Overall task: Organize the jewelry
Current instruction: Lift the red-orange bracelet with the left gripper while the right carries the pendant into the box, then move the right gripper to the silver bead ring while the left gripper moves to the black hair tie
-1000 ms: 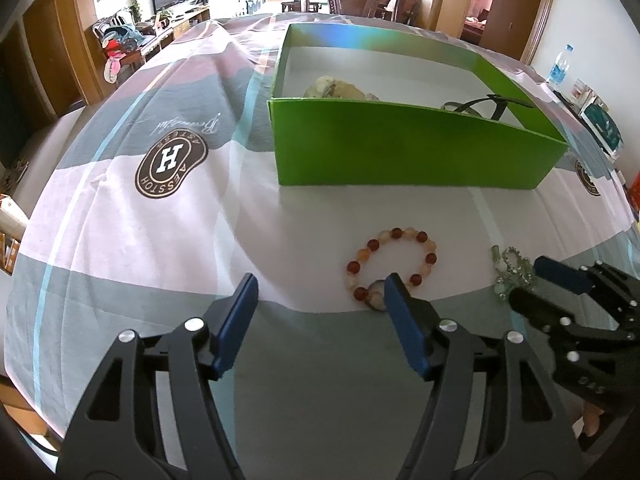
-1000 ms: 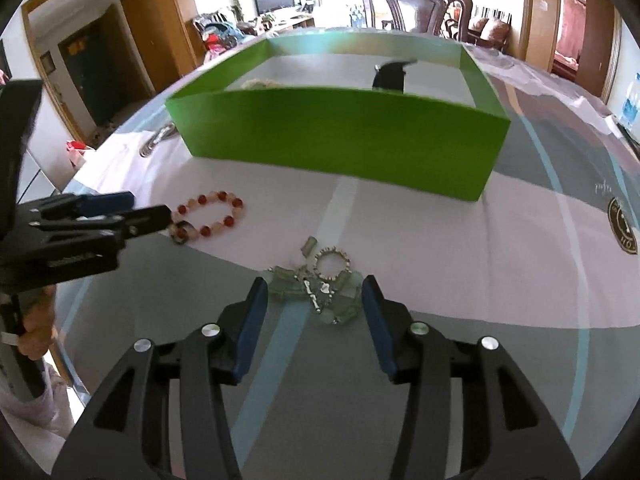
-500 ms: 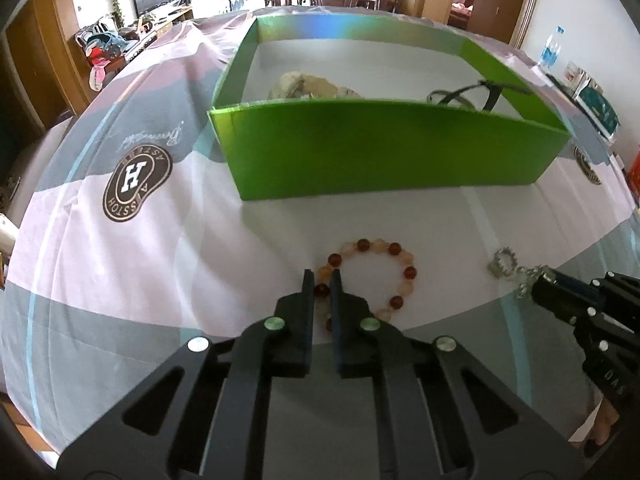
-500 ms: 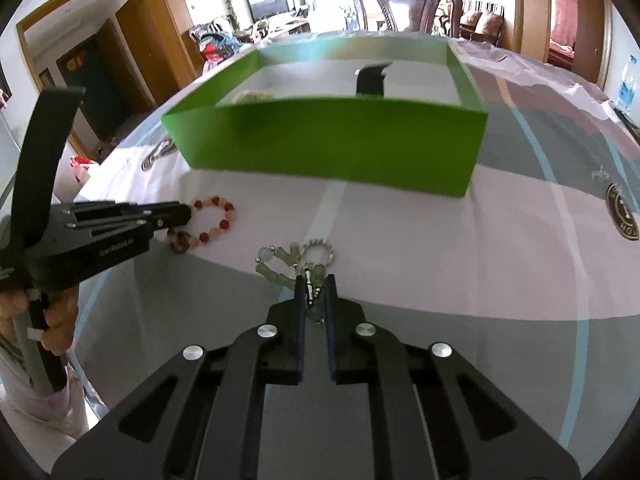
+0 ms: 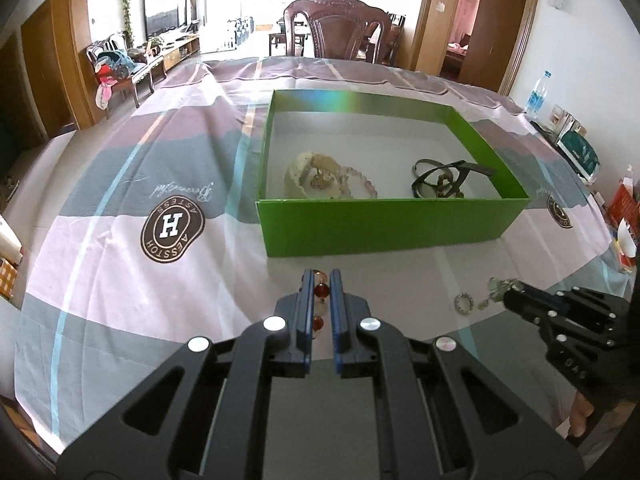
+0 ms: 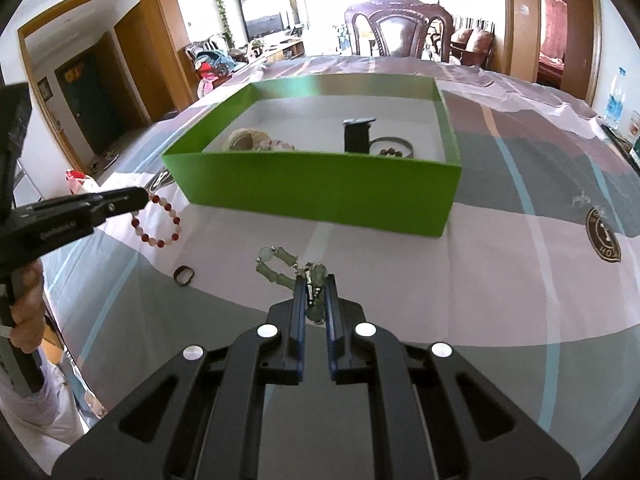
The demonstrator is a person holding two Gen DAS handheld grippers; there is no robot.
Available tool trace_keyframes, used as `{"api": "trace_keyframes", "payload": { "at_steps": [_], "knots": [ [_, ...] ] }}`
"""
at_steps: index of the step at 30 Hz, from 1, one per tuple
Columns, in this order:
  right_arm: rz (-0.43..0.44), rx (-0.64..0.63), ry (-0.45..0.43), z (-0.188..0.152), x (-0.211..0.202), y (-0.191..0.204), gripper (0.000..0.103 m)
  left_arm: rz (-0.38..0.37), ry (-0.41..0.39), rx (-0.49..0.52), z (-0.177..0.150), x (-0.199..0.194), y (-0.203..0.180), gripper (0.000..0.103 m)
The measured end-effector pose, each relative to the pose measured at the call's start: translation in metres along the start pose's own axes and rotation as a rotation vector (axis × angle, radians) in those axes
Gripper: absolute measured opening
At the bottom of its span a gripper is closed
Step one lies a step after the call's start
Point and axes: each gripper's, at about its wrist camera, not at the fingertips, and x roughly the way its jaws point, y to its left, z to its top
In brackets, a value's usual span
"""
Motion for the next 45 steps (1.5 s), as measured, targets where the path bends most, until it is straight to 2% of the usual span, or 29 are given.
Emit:
{"api": "trace_keyframes", "payload": {
  "at_steps": [5, 9, 15, 20, 23, 27, 29, 31, 32, 33, 34, 36, 37, 39, 40, 42, 45],
  "knots": [
    [-0.005, 0.002, 0.034, -0.003, 0.011, 0.002, 0.009, 0.007, 0.013, 0.0, -0.007, 0.0, -0.004, 0.008],
    [-0.026, 0.0, 0.004, 0.004, 0.003, 0.004, 0.009, 0.02, -0.005, -0.002, -0.004, -0.006, -0.005, 0.008],
    [-0.077, -0.032, -0.138, 0.048, -0.033, 0.006, 0.009, 0.016, -0.105, 0.043, 0.034, -0.028, -0.017, 0.008],
    [-0.09, -0.046, -0.257, 0.102, -0.054, 0.008, 0.009, 0.002, -0.157, 0.042, 0.086, -0.029, -0.021, 0.008],
    [-0.088, -0.05, -0.236, 0.129, -0.034, 0.008, 0.009, 0.009, -0.133, 0.035, 0.11, -0.006, -0.023, 0.008],
    [-0.07, -0.042, -0.11, 0.144, 0.025, 0.007, 0.009, 0.014, -0.056, 0.009, 0.122, 0.039, -0.023, 0.008],
    [-0.065, -0.026, -0.052, 0.144, 0.055, 0.006, 0.009, 0.015, -0.019, 0.004, 0.122, 0.061, -0.022, 0.008],
    [-0.07, -0.026, -0.039, 0.141, 0.069, 0.01, 0.01, 0.004, 0.01, 0.007, 0.119, 0.074, -0.022, 0.01],
    [-0.074, -0.03, -0.032, 0.139, 0.075, 0.011, 0.012, 0.004, 0.018, 0.003, 0.118, 0.08, -0.022, 0.011],
    [-0.078, -0.031, -0.032, 0.136, 0.075, 0.012, 0.017, 0.012, 0.023, 0.002, 0.116, 0.082, -0.022, 0.017],
    [-0.081, -0.031, -0.036, 0.134, 0.073, 0.012, 0.019, 0.018, 0.028, 0.006, 0.114, 0.083, -0.022, 0.023],
    [-0.099, -0.037, -0.072, 0.128, 0.052, 0.013, 0.022, 0.038, 0.014, 0.013, 0.108, 0.075, -0.018, 0.024],
    [-0.107, -0.042, -0.084, 0.124, 0.044, 0.014, 0.023, 0.065, 0.001, 0.02, 0.102, 0.066, -0.015, 0.028],
    [-0.111, -0.053, -0.118, 0.109, 0.016, 0.013, 0.036, 0.103, -0.016, 0.031, 0.089, 0.05, -0.013, 0.038],
    [-0.106, -0.055, -0.125, 0.099, 0.004, 0.011, 0.039, 0.117, -0.025, 0.035, 0.08, 0.041, -0.012, 0.043],
    [-0.089, -0.065, -0.117, 0.073, -0.013, 0.007, 0.043, 0.121, -0.032, 0.046, 0.054, 0.026, -0.008, 0.048],
    [-0.07, -0.067, -0.053, 0.041, -0.008, 0.0, 0.044, 0.08, 0.002, 0.042, 0.016, 0.017, -0.002, 0.05]
  ]
}}
